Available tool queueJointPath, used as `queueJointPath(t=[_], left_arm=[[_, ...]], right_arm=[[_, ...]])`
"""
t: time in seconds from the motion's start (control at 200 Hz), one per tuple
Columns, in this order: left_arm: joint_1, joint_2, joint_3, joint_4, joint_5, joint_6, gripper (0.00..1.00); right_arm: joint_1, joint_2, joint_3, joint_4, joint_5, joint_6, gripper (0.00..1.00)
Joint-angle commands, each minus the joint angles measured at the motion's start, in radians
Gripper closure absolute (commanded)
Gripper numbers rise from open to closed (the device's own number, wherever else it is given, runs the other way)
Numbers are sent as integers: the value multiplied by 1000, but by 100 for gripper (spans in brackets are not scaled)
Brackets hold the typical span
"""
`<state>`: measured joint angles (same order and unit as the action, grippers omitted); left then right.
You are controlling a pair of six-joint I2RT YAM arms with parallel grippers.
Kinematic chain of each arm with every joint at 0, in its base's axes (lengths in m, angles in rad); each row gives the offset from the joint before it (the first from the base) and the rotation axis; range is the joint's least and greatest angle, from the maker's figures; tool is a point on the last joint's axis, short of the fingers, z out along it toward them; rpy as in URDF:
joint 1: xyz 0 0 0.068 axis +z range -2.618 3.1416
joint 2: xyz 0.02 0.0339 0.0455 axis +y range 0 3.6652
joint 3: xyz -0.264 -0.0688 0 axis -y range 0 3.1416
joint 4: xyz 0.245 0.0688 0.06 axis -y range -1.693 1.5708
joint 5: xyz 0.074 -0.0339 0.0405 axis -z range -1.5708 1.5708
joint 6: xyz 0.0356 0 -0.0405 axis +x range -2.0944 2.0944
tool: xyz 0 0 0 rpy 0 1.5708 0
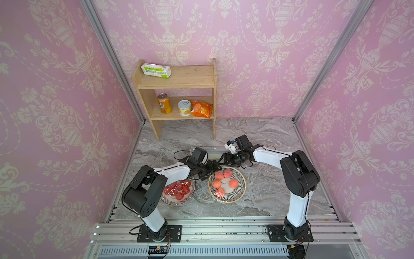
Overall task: Wrap the plate with plastic wrap
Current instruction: Adjust the plate at the center of the board.
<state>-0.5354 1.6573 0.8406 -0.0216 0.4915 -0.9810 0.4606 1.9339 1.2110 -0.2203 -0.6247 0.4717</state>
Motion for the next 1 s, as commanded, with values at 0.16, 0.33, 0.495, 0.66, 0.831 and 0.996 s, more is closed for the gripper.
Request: queueJointPath(t=[0.16, 0.33, 0.495, 0.66, 0.831, 0.996], left_arm=[[-9, -1, -26, 11, -22, -11, 18], [-9, -1, -28, 13, -15, -13, 18], [-8, -23, -36, 2, -12, -6, 17], [-9, -34, -41, -18, -6, 2, 17], [-8, -47, -53, -18, 1, -2, 17], [-8, -39, -44, -22, 3, 4, 17]], right_arm=[[0, 5, -125, 118, -32, 107, 22], [-20, -43, -131, 65, 41, 76, 22], [-90, -227, -116, -84, 140, 20, 18], [-112, -333, -128, -371, 151, -5, 11], [-108, -396, -267, -361, 68, 63, 0], [-57, -372, -313, -305, 42, 116, 0]])
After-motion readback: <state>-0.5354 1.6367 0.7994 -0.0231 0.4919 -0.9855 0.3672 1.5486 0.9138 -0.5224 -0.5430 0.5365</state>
